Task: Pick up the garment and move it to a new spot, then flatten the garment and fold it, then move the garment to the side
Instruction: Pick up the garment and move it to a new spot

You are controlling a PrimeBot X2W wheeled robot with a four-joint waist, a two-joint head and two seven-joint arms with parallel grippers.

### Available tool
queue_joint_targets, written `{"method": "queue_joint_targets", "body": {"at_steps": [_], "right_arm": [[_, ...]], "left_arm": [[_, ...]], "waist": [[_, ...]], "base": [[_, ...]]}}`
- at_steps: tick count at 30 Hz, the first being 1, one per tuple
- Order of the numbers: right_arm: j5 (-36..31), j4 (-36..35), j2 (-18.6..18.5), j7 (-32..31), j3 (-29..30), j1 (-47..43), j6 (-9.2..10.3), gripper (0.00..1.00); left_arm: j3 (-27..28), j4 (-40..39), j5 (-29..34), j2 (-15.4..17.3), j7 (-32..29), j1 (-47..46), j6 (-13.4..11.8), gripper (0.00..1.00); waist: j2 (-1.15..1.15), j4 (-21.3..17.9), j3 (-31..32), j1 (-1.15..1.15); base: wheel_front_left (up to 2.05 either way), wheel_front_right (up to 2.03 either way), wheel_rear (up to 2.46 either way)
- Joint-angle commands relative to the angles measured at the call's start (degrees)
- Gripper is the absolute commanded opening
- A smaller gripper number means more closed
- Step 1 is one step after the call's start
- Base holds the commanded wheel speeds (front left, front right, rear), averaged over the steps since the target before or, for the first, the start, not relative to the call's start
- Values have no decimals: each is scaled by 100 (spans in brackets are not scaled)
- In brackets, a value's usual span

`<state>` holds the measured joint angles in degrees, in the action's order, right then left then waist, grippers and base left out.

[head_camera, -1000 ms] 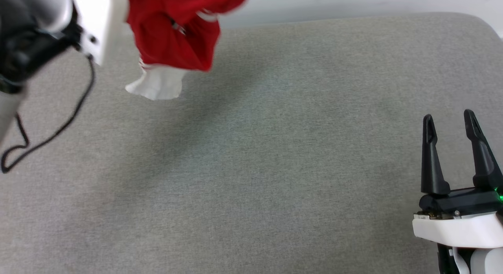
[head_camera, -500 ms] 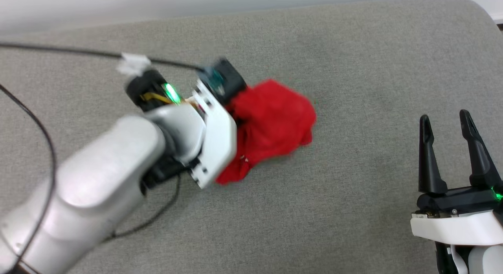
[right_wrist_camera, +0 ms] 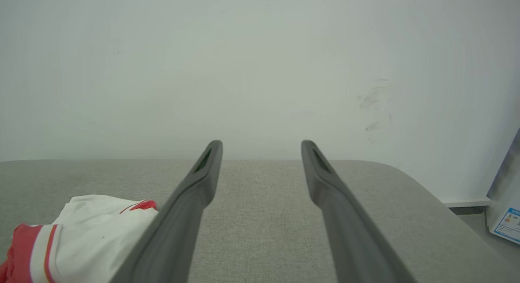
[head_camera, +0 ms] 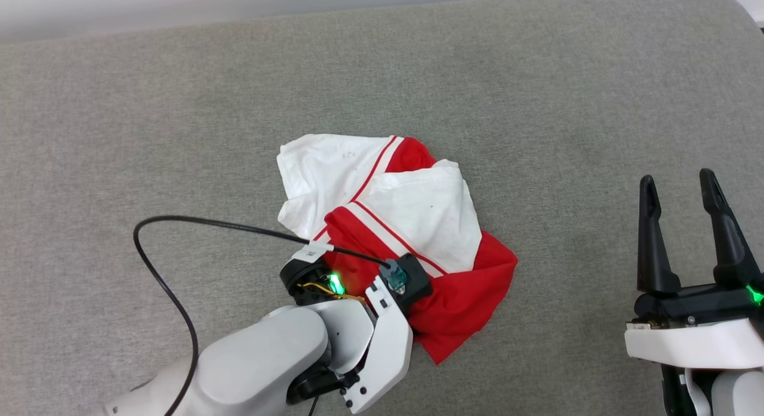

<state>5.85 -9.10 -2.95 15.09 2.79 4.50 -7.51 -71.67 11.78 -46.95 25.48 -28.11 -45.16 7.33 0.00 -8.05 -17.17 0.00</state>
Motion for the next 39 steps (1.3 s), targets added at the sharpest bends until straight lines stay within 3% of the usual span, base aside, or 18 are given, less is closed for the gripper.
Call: {"method": "queue_joint_targets", "body": {"at_steps": [1,5,11,17,18,22,28,34,39], "right_arm": [[17,22,13,12,8,16,4,100],[-25,69,13,12,58,-79,4,100],[-90,143,13,12,100,-249,4,100],[-127,211,12,12,136,-389,4,100],[-127,211,12,12,136,-389,4,100],[-164,247,12,12,139,-502,4,100],[-189,314,11,12,161,-614,4,100],[-191,374,11,12,201,-711,4,100],[-152,455,11,12,219,-791,4,100]], "left_arm": [[-89,136,119,-46,117,109,10,100],[197,103,492,-163,999,-85,-216,100],[588,-62,853,-157,2055,46,-807,100],[1114,-162,1060,-76,3110,364,-1642,100],[1114,-162,1060,-76,3110,364,-1642,100],[1476,-66,1174,11,3818,672,-2286,100],[2070,18,1249,188,4293,1270,-3010,100],[2913,-341,1594,206,4340,2018,-3414,100],[3682,-691,2038,34,4342,2755,-3421,100]], "waist": [[0,33,35,0],[0,145,191,0],[0,366,514,0],[0,567,790,0],[0,567,790,0],[0,680,926,0],[0,796,1065,0],[0,868,1151,0],[0,888,1224,0]], "base": [[0,0,0],[0,0,0],[0,0,0],[0,0,0],[0,0,0],[0,0,0],[0,0,0],[0,0,0],[0,0,0]]}}
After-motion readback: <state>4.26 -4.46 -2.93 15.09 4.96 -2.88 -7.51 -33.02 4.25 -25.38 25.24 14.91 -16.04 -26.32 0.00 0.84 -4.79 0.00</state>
